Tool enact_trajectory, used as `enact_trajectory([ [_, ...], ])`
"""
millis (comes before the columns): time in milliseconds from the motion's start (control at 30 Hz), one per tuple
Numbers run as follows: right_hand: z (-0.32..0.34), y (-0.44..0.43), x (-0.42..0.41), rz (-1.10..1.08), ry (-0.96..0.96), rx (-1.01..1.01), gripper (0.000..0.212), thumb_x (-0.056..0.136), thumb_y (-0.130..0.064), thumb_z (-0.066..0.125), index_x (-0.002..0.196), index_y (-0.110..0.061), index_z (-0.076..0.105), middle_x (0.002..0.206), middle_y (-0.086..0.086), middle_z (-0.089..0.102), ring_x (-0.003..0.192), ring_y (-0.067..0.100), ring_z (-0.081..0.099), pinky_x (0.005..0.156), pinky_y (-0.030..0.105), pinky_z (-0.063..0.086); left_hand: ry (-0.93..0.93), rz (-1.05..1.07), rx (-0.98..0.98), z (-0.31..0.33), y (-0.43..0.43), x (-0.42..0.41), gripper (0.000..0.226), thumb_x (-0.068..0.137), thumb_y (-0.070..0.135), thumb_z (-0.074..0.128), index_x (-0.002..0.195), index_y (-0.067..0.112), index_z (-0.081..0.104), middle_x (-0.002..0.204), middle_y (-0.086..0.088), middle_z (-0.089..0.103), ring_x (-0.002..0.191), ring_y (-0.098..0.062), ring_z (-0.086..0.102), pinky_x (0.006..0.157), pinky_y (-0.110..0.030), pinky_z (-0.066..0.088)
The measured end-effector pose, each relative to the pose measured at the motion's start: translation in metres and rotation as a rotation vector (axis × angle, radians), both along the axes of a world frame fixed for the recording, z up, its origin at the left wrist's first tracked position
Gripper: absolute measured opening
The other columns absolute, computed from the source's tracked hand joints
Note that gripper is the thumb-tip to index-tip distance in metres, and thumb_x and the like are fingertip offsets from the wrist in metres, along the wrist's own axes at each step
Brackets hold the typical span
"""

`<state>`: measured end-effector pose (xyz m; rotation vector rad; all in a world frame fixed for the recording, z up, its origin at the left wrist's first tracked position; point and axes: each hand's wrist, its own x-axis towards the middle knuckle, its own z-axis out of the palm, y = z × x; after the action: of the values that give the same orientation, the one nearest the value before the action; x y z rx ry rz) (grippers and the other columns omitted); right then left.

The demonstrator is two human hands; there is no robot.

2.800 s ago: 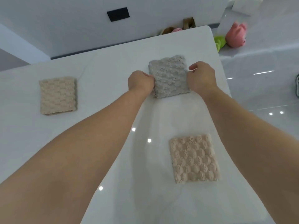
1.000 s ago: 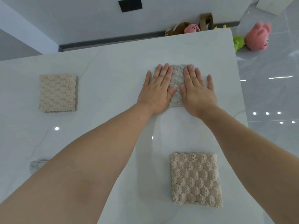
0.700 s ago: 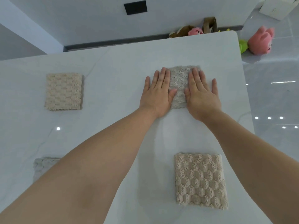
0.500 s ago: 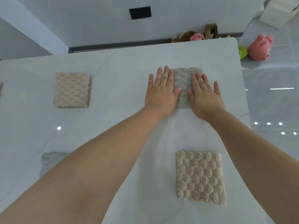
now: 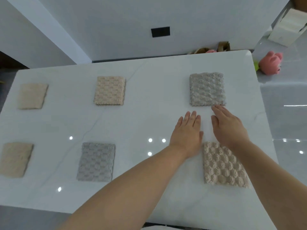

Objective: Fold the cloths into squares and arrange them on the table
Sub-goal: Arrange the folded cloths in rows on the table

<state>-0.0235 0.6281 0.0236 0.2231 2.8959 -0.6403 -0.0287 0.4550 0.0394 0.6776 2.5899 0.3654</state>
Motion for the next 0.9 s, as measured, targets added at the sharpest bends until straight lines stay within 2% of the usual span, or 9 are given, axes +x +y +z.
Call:
enact_trajectory([
  [267, 0.030, -0.049, 0.053, 0.031, -0.005, 0.041, 0.047, 0.106, -0.021, 0.034, 0.152, -0.016, 0.038, 0.161, 0.001, 0.034, 0.150, 0.018, 0.027, 0.119, 0.042, 0.028, 0.005, -0.076, 0.044, 0.020, -0.040, 0.057, 0.059, 0.108, 0.030, 0.028, 0.160, 0.006, 0.012, 0.169, -0.011, 0.004, 0.156, -0.026, 0.000, 0.127, -0.040, 0.003],
  [400, 0.042, -0.060, 0.083, -0.029, -0.014, 0.066, 0.046, 0.107, -0.021, 0.032, 0.152, -0.016, 0.038, 0.161, 0.000, 0.033, 0.150, 0.018, 0.026, 0.118, 0.043, 0.030, -0.071, -0.062, 0.085, 0.026, -0.055, 0.081, 0.058, 0.107, 0.026, 0.034, 0.159, 0.006, 0.019, 0.168, -0.012, 0.015, 0.154, -0.029, 0.015, 0.125, -0.039, 0.016],
  [533, 0.047, -0.058, 0.113, -0.072, -0.071, 0.092, 0.046, 0.107, -0.020, 0.032, 0.152, -0.014, 0.038, 0.162, 0.001, 0.031, 0.150, 0.019, 0.025, 0.119, 0.044, 0.026, -0.149, -0.006, 0.097, 0.032, -0.057, 0.101, 0.043, 0.104, 0.024, 0.042, 0.144, 0.007, 0.043, 0.142, -0.012, 0.048, 0.129, -0.033, 0.046, 0.103, -0.042, 0.043],
  [667, 0.042, -0.048, 0.132, -0.106, -0.107, 0.075, 0.045, 0.107, -0.022, 0.032, 0.150, -0.015, 0.041, 0.161, 0.001, 0.033, 0.148, 0.021, 0.030, 0.117, 0.042, 0.030, -0.226, 0.055, 0.108, 0.030, -0.056, 0.114, 0.026, 0.103, 0.023, 0.045, 0.121, 0.007, 0.055, 0.121, -0.013, 0.054, 0.114, -0.032, 0.054, 0.082, -0.037, 0.044],
  [733, 0.041, -0.041, 0.137, -0.109, -0.136, 0.069, 0.045, 0.106, -0.021, 0.032, 0.150, -0.017, 0.040, 0.161, 0.000, 0.032, 0.147, 0.021, 0.032, 0.115, 0.042, 0.032, -0.239, 0.077, 0.115, 0.028, -0.051, 0.118, 0.022, 0.102, 0.022, 0.047, 0.114, 0.007, 0.057, 0.117, -0.012, 0.056, 0.110, -0.032, 0.057, 0.078, -0.034, 0.043],
  [800, 0.039, -0.034, 0.137, -0.104, -0.146, 0.057, 0.045, 0.106, -0.021, 0.032, 0.150, -0.018, 0.041, 0.161, -0.001, 0.033, 0.145, 0.022, 0.034, 0.114, 0.042, 0.033, -0.261, 0.109, 0.127, 0.025, -0.042, 0.120, 0.023, 0.102, 0.020, 0.047, 0.116, 0.007, 0.059, 0.118, -0.013, 0.058, 0.111, -0.031, 0.057, 0.079, -0.034, 0.044],
  [900, 0.037, -0.021, 0.133, -0.102, -0.124, 0.041, 0.044, 0.105, -0.022, 0.033, 0.146, -0.016, 0.046, 0.156, 0.000, 0.041, 0.142, 0.025, 0.038, 0.112, 0.042, 0.036, -0.303, 0.204, 0.165, 0.023, -0.028, 0.119, 0.033, 0.100, 0.018, 0.048, 0.129, 0.006, 0.057, 0.127, -0.013, 0.060, 0.120, -0.031, 0.056, 0.091, -0.037, 0.048],
])
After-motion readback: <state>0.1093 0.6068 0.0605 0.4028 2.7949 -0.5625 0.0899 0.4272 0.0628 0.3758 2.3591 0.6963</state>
